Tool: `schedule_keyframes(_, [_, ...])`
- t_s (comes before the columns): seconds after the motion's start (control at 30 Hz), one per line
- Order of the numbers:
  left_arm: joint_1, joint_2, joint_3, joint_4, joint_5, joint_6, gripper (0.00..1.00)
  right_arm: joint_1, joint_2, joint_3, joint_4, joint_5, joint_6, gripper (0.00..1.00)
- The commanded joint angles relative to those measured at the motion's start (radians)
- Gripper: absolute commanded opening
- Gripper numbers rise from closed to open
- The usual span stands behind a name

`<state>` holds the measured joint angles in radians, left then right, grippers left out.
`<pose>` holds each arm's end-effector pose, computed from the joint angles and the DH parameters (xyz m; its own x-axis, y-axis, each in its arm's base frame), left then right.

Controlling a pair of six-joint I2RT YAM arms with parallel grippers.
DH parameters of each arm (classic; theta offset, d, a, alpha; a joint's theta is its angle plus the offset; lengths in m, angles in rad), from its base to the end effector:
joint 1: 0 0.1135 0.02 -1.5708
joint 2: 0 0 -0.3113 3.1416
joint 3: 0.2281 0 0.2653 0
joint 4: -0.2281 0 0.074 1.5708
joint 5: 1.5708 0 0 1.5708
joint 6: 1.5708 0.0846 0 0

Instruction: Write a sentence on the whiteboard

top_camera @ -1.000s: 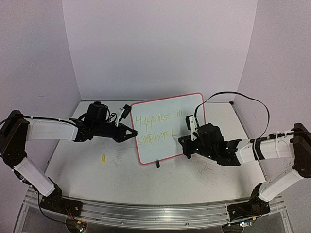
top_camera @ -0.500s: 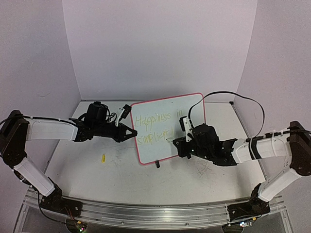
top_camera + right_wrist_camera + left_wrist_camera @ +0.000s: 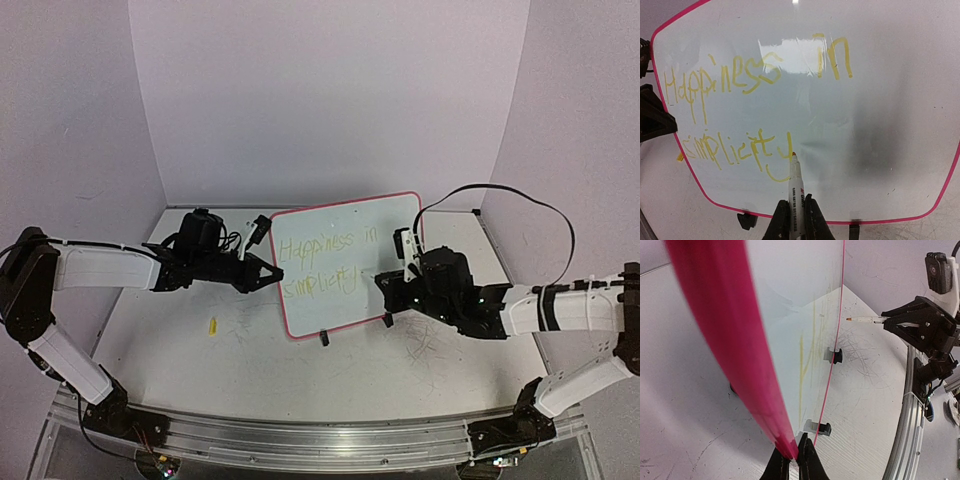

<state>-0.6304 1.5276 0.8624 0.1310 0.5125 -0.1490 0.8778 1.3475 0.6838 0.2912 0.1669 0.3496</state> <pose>0.2777 -0.2540 0.2370 -0.5336 0.2292 -0.8141 0.7841 0.4947 -0.3747 0.2269 0.2512 0.2478 -0.4444 -0.0065 -0.8958 -0.5402 0.7996 0.2622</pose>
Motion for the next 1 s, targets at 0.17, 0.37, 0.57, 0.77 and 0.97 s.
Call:
schedule_keyframes(0.17, [-0.002, 0.016, 0.023, -0.041, -0.066, 0.075, 0.00, -0.017, 0.046, 0.018, 0.048, 0.007, -0.008, 0.00])
schedule_keyframes(0.37, [-0.002, 0.013, 0.021, -0.041, -0.069, 0.078, 0.00, -0.029, 0.091, 0.026, 0.072, 0.023, -0.014, 0.00])
schedule_keyframes(0.57, [-0.003, 0.013, 0.023, -0.042, -0.076, 0.077, 0.00, -0.028, -0.038, 0.020, 0.030, -0.022, -0.027, 0.00])
schedule_keyframes(0.77, [-0.002, 0.008, 0.030, -0.043, -0.099, 0.067, 0.13, -0.030, -0.341, -0.038, -0.117, 0.001, -0.028, 0.00])
schedule_keyframes(0.97, [0.000, -0.038, 0.025, -0.043, -0.127, 0.047, 0.37, -0.030, -0.463, -0.035, -0.199, 0.134, -0.100, 0.00])
